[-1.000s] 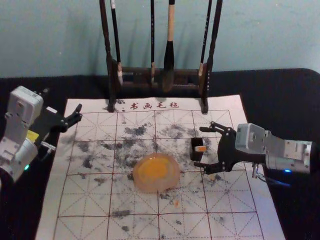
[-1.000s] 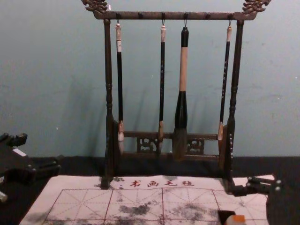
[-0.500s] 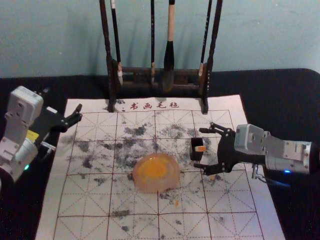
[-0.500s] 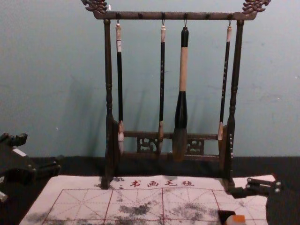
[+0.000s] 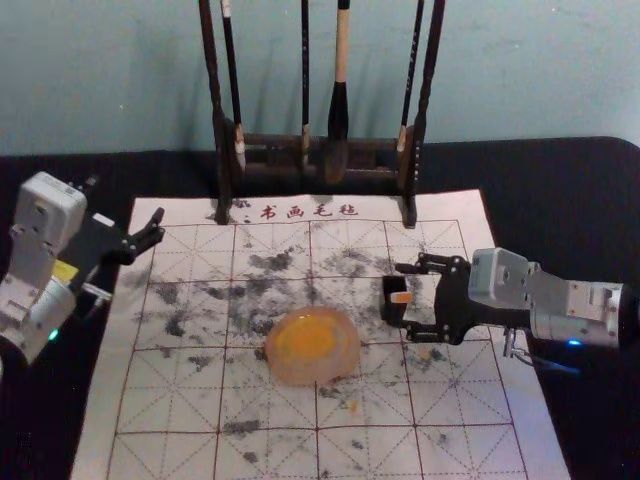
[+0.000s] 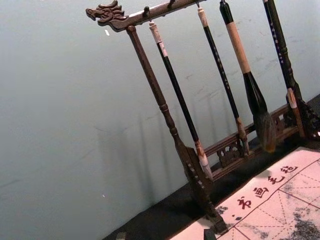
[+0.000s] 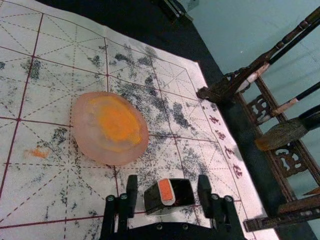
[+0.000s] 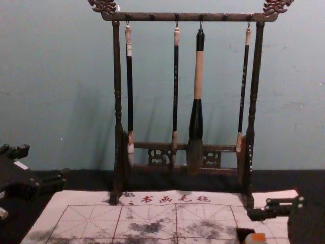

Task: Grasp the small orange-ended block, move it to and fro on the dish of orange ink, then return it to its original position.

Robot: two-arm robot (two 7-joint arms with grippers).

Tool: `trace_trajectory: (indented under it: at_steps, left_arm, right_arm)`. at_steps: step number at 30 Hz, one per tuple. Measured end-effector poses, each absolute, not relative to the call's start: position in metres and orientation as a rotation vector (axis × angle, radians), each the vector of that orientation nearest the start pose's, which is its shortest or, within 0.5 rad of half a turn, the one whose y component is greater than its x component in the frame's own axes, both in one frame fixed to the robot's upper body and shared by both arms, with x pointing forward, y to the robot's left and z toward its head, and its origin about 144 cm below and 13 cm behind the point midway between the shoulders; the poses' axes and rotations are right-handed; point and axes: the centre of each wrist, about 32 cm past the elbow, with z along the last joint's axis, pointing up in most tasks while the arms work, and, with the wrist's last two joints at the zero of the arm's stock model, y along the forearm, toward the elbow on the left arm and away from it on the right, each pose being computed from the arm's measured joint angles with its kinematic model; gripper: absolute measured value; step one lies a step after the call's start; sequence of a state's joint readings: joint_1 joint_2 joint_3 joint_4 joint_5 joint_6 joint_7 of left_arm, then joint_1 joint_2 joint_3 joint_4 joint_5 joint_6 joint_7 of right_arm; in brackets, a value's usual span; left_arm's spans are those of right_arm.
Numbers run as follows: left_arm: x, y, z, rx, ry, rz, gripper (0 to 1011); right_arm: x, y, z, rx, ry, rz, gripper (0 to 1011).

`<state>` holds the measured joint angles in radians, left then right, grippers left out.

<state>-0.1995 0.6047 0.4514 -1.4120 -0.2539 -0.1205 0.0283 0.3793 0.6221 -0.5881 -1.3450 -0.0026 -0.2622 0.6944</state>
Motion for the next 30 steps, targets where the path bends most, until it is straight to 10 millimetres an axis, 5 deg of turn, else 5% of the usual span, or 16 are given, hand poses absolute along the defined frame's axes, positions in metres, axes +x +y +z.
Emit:
trace_trajectory:
  at_steps: [20, 30]
  left_arm:
    - [0.4886, 0.3097, 1.1398, 0.304, -0.285, 1.248, 1001]
    - [0.4886, 0.3097, 1.1398, 0.304, -0.285, 1.248, 1001]
  right_arm:
    - [0.5260, -0.2982, 1.1665, -0.539, -0.483, -0.381, 145]
    - [0.5260, -0.2982, 1.1665, -0.539, -0.483, -0.381, 132]
